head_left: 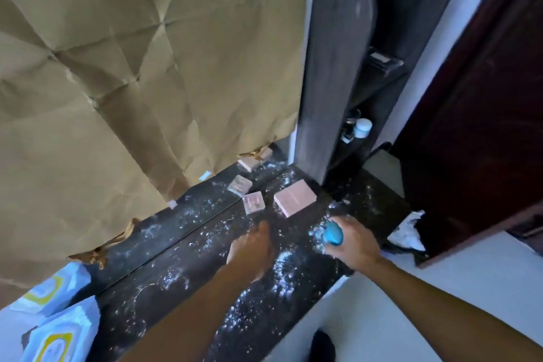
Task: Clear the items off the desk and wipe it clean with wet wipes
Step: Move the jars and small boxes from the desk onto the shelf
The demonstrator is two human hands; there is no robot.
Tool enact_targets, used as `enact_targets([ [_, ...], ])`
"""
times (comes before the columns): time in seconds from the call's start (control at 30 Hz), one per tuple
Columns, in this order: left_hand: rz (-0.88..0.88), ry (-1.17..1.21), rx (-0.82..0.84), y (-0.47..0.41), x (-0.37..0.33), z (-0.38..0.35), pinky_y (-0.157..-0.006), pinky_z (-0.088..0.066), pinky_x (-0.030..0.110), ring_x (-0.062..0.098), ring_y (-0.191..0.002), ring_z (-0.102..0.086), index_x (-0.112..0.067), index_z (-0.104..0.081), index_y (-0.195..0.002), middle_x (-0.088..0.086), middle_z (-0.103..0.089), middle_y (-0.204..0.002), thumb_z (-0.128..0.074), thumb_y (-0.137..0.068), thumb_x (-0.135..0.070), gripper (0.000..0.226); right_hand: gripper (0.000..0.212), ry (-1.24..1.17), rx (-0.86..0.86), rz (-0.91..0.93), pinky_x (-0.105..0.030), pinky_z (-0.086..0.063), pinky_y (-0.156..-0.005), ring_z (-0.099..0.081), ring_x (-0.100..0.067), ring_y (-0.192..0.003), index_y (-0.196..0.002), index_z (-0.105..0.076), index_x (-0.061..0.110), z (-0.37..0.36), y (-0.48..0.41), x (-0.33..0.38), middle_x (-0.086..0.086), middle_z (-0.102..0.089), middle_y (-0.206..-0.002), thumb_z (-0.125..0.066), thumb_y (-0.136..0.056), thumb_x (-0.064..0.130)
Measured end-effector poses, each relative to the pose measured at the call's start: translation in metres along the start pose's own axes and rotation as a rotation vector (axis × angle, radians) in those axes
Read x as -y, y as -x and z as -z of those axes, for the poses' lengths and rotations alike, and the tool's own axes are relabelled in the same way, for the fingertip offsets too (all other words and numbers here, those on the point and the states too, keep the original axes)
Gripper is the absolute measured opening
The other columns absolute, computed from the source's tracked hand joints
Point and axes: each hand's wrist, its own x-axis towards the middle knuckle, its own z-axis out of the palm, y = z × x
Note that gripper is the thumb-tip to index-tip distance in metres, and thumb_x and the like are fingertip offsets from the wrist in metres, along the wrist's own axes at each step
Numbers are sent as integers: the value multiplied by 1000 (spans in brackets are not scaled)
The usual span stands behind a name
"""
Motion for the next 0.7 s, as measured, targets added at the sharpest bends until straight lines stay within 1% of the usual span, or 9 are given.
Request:
enact_targets([
  [0.07, -83, -24, -24, -13, -33, 2, -73, -55, 43, 26, -81, -64, -16, -31, -116, 4, -59, -94, -47, -94, -33, 32, 68, -8, -4, -62, -30, -47, -86, -59, -21, -101, -133, -47, 24, 20, 7, -26, -5, -56, -115, -68, -72, 44],
  [0.13, -173, -26, -65, -26, -66, 7, -66, -52, 40, 26, -77, -62, -16, -28, -115, 1, -54, -89, -45, -94, -34, 33, 69, -37, -20, -121, -31, -46, -86, -59, -22, -101, -134, -47, 25, 39, 12, -54, -5, -55, -116, -67, -71, 43],
  [0.23, -276, -30, -140, -51, -117, 19, -57, -39, 34, 21, -68, -53, -14, -31, -110, -1, -48, -85, -43, -95, -36, 29, 70, -59, -50, -155, -30, -46, -86, -58, -20, -101, -135, -46, 26, 63, 10, -96, -3, -54, -117, -67, -71, 44],
  [0.3, -308, -6, -181, -74, -153, 28, -55, -41, 32, 20, -67, -53, -14, -33, -106, 0, -48, -86, -43, -95, -34, 25, 69, -62, -63, -156, -29, -46, -86, -57, -18, -102, -135, -45, 27, 78, 3, -123, -2, -54, -117, -67, -72, 45],
  [0.37, -288, -12, -210, -100, -190, 38, -58, -47, 37, 26, -72, -57, -12, -34, -105, 3, -46, -91, -44, -94, -27, 21, 69, -72, -63, -151, -27, -45, -87, -56, -17, -103, -135, -45, 27, 94, -10, -151, -2, -54, -118, -67, -71, 45],
  [0.43, -239, -45, -252, -126, -226, 50, -59, -43, 36, 30, -78, -58, -11, -38, -106, 5, -43, -101, -46, -94, -24, 20, 70, -83, -57, -123, -26, -45, -87, -55, -16, -103, -133, -47, 27, 110, -24, -179, -1, -54, -117, -67, -69, 46],
  [0.5, -218, -61, -311, -151, -256, 61, -62, -44, 37, 32, -81, -58, -8, -46, -108, 8, -40, -109, -49, -92, -21, 20, 70, -94, -48, -79, -25, -46, -86, -56, -15, -101, -133, -49, 25, 124, -39, -206, -1, -55, -115, -67, -69, 45],
  [0.6, -189, -29, -421, -187, -286, 78, -68, -46, 40, 35, -79, -58, -6, -55, -108, 12, -41, -112, -54, -90, -17, 21, 69, -91, -50, -20, -23, -43, -83, -57, -15, -99, -131, -51, 26, 146, -58, -238, 1, -58, -112, -68, -67, 43],
  [0.7, -137, 77, -527, -217, -305, 102, -73, -49, 41, 35, -88, -60, -9, -57, -115, 12, -51, -109, -61, -84, -15, 32, 69, -47, -27, 59, -20, -41, -78, -58, -12, -96, -130, -53, 26, 163, -79, -261, 4, -58, -111, -67, -65, 44],
])
